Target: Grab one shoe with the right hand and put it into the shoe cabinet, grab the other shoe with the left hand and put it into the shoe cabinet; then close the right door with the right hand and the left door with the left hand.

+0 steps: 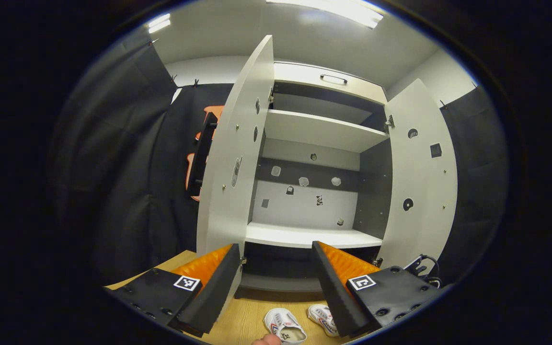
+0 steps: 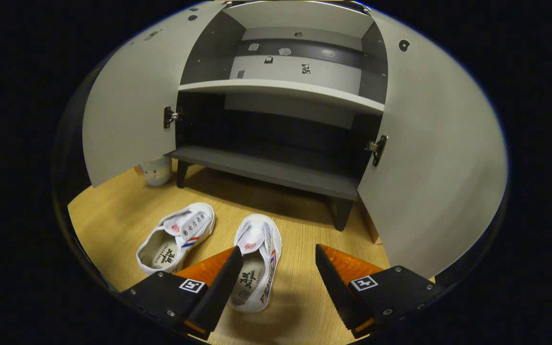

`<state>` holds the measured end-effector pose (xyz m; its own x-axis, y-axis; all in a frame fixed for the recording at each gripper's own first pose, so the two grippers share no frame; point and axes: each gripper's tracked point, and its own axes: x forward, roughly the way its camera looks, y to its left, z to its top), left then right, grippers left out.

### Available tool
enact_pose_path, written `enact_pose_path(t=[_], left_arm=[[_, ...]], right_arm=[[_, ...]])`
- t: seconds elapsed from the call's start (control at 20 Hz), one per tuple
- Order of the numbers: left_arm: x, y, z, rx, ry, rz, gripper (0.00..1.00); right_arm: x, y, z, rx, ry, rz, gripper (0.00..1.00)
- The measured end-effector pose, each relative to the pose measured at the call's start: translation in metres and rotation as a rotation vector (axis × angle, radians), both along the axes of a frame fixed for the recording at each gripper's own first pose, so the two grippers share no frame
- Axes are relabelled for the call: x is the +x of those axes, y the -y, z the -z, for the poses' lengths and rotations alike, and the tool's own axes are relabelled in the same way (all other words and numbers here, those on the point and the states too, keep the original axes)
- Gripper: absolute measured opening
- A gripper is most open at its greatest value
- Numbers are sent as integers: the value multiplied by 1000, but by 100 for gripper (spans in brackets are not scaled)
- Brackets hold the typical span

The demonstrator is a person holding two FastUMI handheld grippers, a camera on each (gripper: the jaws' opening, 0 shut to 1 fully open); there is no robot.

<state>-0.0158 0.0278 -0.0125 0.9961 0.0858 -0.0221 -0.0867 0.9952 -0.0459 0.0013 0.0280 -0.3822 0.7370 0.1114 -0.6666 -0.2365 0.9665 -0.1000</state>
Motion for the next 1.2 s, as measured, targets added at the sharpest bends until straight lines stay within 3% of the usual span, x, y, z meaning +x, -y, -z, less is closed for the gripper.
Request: enact_pose_path(t=[0.35,0.45,0.75,0.85,0.9,1.05,1.2], left_arm=[[0,3,4,2,-13,9,96],[0,6,6,-4,-20,17,96],[-3,7,11,7,-36,8,96],[-4,4,14,5,-42,-1,96],[-4,3,17,1,-51,-6,96],[-1,3,18,-12,-44,-9,96],[4,1,16,-3,-23,-16,96]], right_arm=[[21,9,64,-68,-91,9,94],[36,7,74,-49,-88,10,89],[43,-4,99,12,-142,-2,54],[46,8,104,-79,-122,6,26],[49,6,98,-74,-95,5,5],[45,3,94,-41,-100,45,0],[48,10,55,-38,-5,61,0]])
